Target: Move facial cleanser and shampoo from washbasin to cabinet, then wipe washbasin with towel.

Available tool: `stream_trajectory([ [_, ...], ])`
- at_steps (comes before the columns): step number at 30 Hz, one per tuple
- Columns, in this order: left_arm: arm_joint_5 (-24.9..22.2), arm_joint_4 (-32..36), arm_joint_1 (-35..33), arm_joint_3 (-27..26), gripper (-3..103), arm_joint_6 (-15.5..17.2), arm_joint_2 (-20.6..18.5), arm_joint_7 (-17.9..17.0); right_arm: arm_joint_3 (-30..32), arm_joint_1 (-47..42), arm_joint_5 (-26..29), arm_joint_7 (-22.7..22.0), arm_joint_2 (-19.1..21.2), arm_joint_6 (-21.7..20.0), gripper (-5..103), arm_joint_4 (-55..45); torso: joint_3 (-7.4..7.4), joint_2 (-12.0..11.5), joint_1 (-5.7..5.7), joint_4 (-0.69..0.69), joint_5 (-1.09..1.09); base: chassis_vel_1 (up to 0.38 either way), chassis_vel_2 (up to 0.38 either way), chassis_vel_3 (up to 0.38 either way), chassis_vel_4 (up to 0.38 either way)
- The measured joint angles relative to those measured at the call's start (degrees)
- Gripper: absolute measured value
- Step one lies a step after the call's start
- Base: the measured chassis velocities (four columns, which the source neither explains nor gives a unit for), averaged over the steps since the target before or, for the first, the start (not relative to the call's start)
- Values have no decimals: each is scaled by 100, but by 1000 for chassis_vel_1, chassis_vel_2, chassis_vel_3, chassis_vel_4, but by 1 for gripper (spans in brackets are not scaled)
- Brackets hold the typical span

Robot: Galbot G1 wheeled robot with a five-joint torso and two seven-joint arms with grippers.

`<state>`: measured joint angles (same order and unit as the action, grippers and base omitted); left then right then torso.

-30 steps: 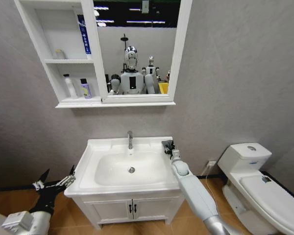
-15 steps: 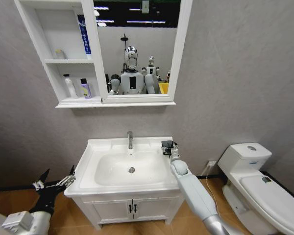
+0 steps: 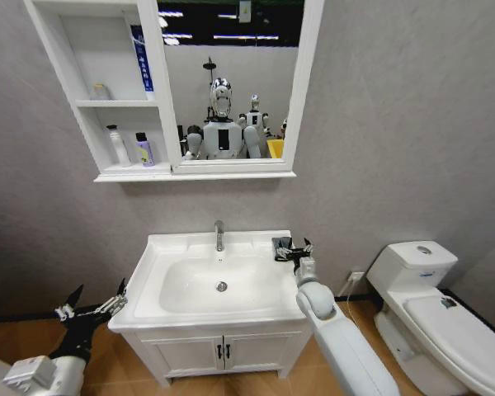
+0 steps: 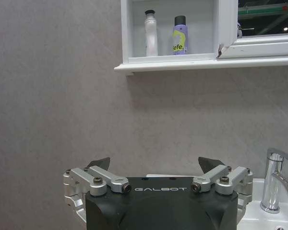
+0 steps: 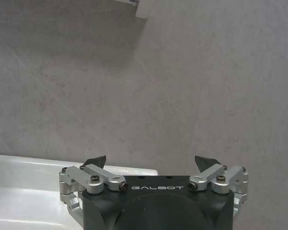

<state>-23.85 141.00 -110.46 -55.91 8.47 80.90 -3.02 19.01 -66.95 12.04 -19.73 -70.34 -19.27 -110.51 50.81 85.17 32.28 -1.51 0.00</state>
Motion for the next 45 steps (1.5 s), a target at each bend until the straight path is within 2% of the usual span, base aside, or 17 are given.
stream_trajectory([
  [7,0,0,0,0,100,0,0,0,455,-1344,82,-105,57,-427,100,-1552,0,0,0,-1,0,0,0,0,0],
  [15,0,0,0,0,100,0,0,0,432,-2078,-249,-209,-131,-749,100,-2413,0,0,0,0,-1,0,0,0,0],
  [29,0,0,0,0,100,0,0,0,327,-2351,-520,-250,-220,-861,100,-2636,1,-1,0,0,0,134,-120,-119,132],
  [39,0,0,0,0,100,1,0,0,315,-2391,-534,-253,-169,-775,100,-2658,0,0,-1,0,1,270,-288,-271,276],
  [41,0,-1,0,0,100,1,0,-1,282,-2393,-531,-253,-138,-760,100,-2655,0,0,0,1,-5,344,-352,-349,342],
  [42,0,0,0,0,100,1,0,-1,260,-2389,-528,-252,-119,-760,100,-2654,0,0,-1,0,1,357,-348,-347,344],
  [45,0,0,0,0,100,1,-1,0,219,-2388,-516,-252,-81,-764,100,-2660,1,0,-1,0,0,374,-364,-382,360],
])
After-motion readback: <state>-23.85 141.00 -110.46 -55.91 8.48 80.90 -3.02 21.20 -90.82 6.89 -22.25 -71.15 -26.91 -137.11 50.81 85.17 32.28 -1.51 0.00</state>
